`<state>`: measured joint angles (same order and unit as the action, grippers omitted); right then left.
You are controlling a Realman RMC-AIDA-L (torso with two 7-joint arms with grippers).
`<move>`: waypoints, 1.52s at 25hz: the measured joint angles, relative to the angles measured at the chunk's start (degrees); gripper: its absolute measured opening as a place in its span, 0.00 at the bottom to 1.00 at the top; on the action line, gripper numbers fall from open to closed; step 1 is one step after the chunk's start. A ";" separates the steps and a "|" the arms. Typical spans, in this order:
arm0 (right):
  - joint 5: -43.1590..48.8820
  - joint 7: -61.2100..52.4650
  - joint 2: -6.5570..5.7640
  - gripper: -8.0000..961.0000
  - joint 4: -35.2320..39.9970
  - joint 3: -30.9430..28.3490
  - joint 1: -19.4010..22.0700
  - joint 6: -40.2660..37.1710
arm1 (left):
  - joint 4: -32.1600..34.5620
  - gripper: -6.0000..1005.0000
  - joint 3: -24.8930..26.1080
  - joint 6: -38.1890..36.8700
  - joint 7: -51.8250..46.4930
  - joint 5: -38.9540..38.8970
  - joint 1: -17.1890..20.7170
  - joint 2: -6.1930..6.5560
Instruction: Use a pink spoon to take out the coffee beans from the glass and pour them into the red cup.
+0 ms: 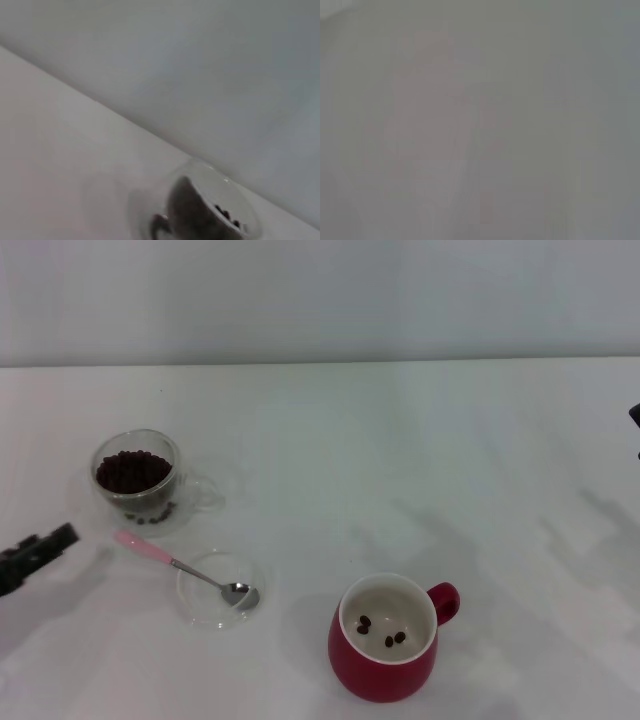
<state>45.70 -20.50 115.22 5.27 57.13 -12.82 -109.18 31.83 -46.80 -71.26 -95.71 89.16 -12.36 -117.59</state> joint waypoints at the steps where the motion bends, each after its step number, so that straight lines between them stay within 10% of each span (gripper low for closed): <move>1: 0.00 0.12 0.00 0.75 0.00 0.00 0.00 -0.65 | 1.55 0.78 0.31 -0.05 0.11 -0.08 1.18 0.00; 14: -0.56 0.06 0.19 0.75 -1.56 -0.57 -1.13 -1.71 | 1.36 0.77 21.16 -6.97 36.33 -9.48 4.96 -1.19; 24: -4.42 -1.70 0.63 0.75 -3.18 -0.62 -2.02 -1.68 | -13.96 0.77 21.47 -7.01 62.01 -30.06 2.00 -1.37; 38: -5.72 -0.93 0.56 0.74 -3.69 -0.53 -2.51 0.30 | -24.61 0.77 21.58 -6.96 76.86 -39.81 -4.67 -1.50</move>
<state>39.98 -21.44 115.78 1.58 56.60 -15.34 -108.88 7.22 -25.22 -78.22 -18.85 49.34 -17.03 -119.09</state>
